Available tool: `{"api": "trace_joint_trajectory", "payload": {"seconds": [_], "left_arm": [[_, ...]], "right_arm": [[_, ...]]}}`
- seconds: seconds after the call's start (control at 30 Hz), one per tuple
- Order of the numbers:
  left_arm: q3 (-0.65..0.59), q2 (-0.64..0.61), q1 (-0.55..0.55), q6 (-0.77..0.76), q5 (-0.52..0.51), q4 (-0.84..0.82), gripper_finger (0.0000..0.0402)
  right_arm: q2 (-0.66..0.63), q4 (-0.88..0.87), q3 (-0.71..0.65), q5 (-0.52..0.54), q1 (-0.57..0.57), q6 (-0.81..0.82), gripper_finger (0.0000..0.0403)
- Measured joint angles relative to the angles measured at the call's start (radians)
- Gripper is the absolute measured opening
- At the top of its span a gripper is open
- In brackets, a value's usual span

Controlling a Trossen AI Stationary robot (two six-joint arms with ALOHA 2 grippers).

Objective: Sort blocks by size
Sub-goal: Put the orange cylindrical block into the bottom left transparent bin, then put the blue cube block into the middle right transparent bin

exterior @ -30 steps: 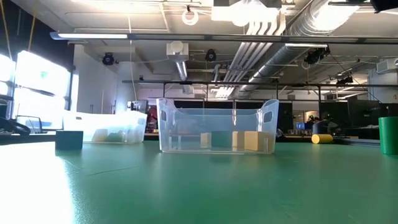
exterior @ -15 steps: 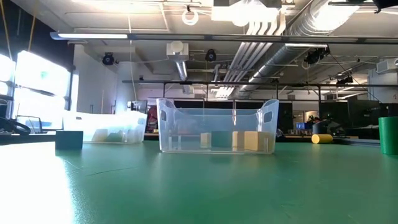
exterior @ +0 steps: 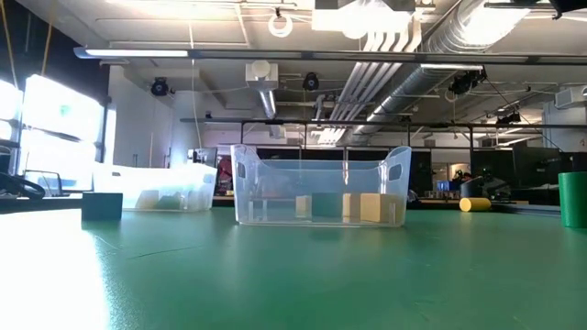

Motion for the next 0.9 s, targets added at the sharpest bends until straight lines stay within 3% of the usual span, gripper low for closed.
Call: {"api": "trace_joint_trajectory", "payload": {"seconds": [0.2,0.4,0.5,0.6,0.73,0.9], "left_arm": [[0.045,0.001,0.0,-0.003,0.052,-0.108,0.0203],[0.176,0.0,0.0,0.008,0.046,-0.289,0.0207],[0.256,0.0,0.0,0.015,-0.016,-0.371,0.0203],[0.31,0.0,0.0,0.023,-0.172,-0.411,0.02],[0.318,0.0,0.016,0.087,-0.472,-0.388,0.02],[0.258,0.0,0.08,0.245,-0.794,-0.221,0.02]], "right_arm": [[0.0,0.0,0.0,0.0,0.0,-0.001,0.0181],[0.0,0.0,0.0,0.0,0.0,-0.001,0.0181],[0.0,0.0,0.0,0.0,0.0,0.0,0.0181],[0.0,0.0,0.0,0.0,0.0,0.0,0.0181],[0.0,0.0,0.0,0.0,0.0,-0.001,0.0181],[0.0,-0.001,0.0,0.0,0.0,-0.005,0.0181]]}}
